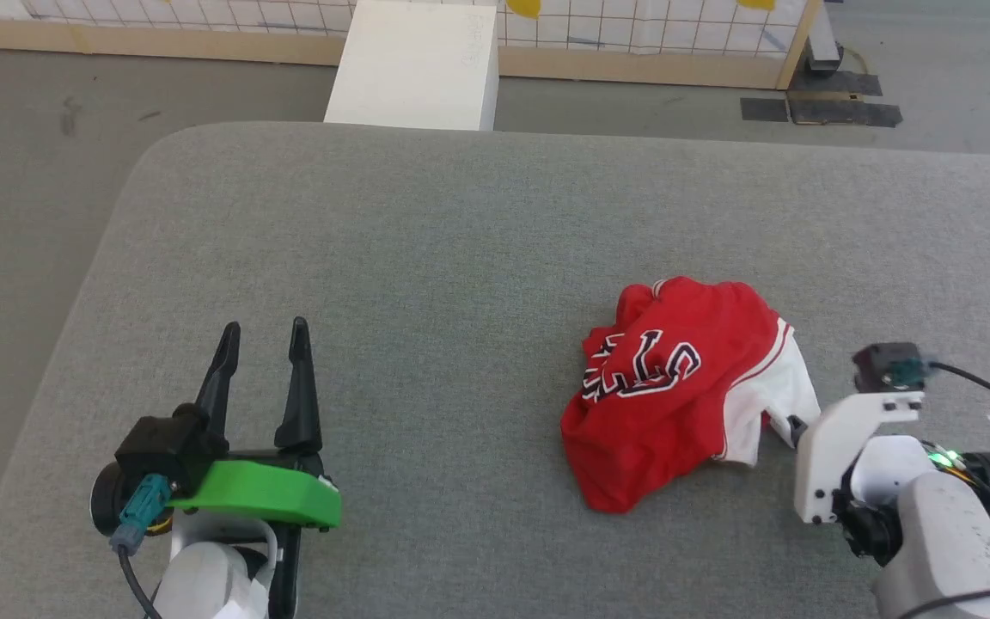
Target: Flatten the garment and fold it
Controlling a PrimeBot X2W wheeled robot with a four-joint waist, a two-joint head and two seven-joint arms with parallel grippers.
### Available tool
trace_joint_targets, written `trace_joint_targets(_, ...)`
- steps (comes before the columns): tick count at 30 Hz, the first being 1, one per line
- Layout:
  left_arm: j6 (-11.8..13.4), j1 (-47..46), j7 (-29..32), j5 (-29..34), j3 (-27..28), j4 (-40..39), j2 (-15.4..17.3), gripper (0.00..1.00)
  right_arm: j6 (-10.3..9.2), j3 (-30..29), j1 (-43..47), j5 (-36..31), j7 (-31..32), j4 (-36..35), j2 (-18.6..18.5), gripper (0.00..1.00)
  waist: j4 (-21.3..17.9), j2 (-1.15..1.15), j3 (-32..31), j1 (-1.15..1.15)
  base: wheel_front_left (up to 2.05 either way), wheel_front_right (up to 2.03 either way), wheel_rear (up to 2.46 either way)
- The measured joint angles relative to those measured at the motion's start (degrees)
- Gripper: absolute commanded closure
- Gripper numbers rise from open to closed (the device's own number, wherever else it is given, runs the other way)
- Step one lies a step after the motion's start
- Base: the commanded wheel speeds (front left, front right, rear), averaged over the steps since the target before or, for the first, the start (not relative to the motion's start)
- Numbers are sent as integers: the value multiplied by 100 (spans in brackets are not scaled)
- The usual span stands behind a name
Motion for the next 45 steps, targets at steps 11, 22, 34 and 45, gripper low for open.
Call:
trace_joint_targets(11,-138,128,0,107,77,108,-45,0,3,-595,876,33,446,-1227,68,100,-197,0,-246,0,0,0,0)
trace_joint_targets(22,-156,215,0,122,131,124,-57,0,1,-2579,2319,124,662,-2613,47,0,-598,0,-390,0,0,0,0)
trace_joint_targets(34,-196,43,-1,21,-243,333,-60,0,2,-1189,2025,889,-2156,-2516,57,0,-731,0,-256,0,0,0,0)
trace_joint_targets(45,-339,-2546,1230,-519,-2098,1916,-74,0,2,-243,1806,1018,-2750,-2418,57,0,-835,0,103,0,0,0,0)
